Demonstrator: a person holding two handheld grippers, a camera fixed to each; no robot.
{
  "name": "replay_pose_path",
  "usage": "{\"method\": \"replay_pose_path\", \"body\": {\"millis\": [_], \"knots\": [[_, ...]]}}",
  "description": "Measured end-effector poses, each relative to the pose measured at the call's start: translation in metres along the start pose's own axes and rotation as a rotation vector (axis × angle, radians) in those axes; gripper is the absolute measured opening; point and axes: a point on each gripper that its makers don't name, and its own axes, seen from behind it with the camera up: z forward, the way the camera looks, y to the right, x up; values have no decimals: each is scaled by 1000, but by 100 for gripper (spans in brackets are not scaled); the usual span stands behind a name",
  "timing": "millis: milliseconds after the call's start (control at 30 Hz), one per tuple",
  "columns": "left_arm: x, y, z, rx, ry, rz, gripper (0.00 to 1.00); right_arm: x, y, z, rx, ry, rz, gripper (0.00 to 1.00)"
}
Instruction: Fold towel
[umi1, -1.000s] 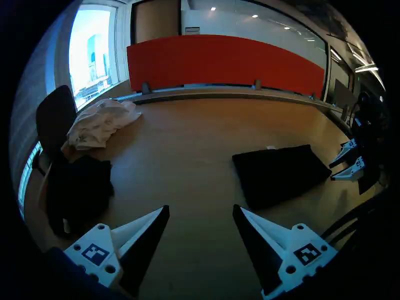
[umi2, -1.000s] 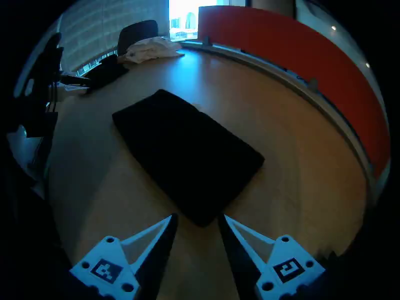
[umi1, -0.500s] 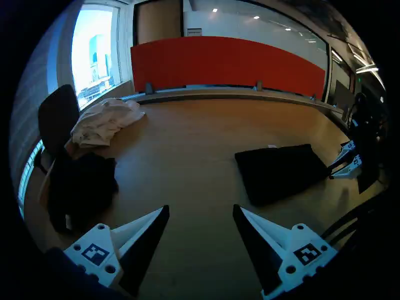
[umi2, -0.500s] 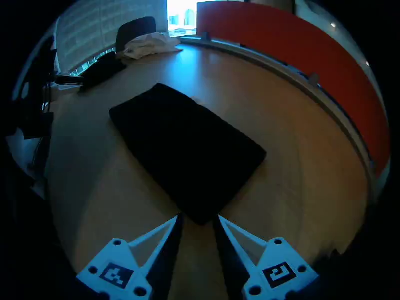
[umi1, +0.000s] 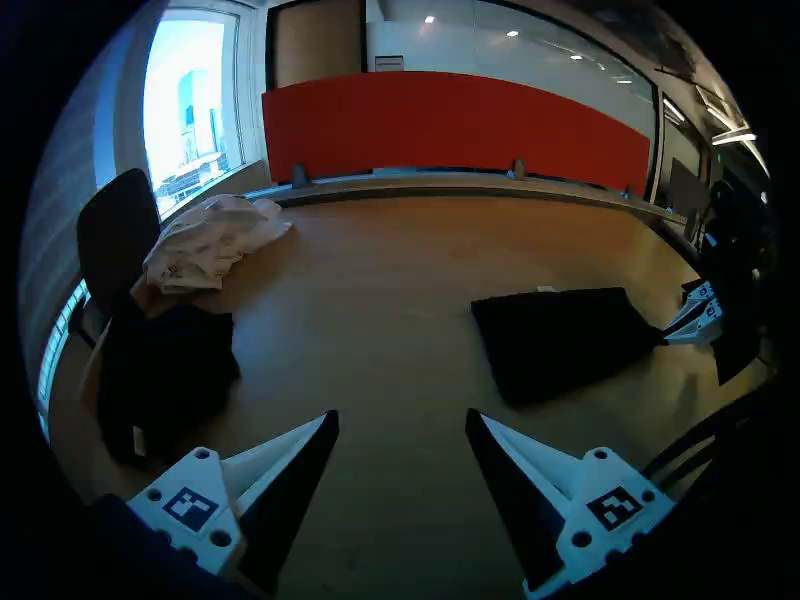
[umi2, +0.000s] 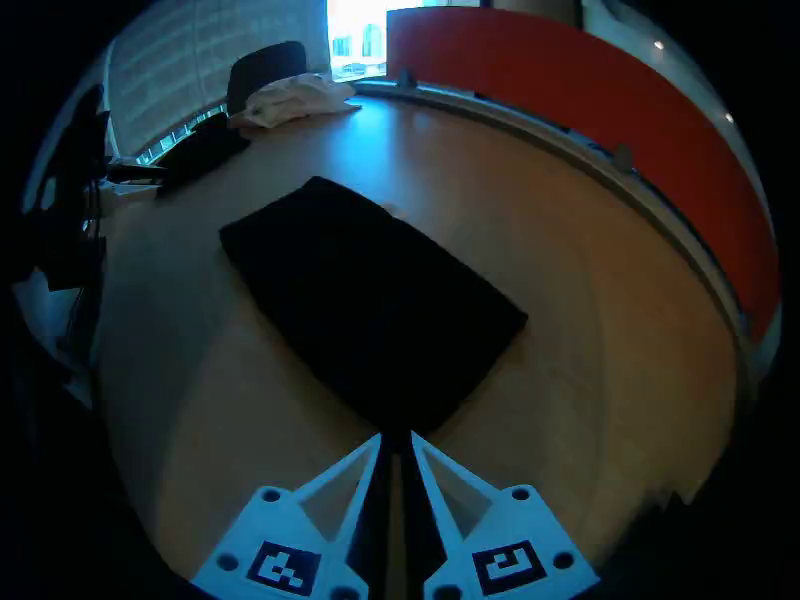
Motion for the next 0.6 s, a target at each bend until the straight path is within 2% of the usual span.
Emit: {"method": "replay_pose_path", "body": {"millis": [300, 600], "knots": [[2, -1, -2, 1, 2, -3, 94, 30, 1, -13, -36, 63, -7, 6], [6, -6, -5, 10, 11, -6, 94, 76, 1, -29, -69, 138, -68, 5]]}}
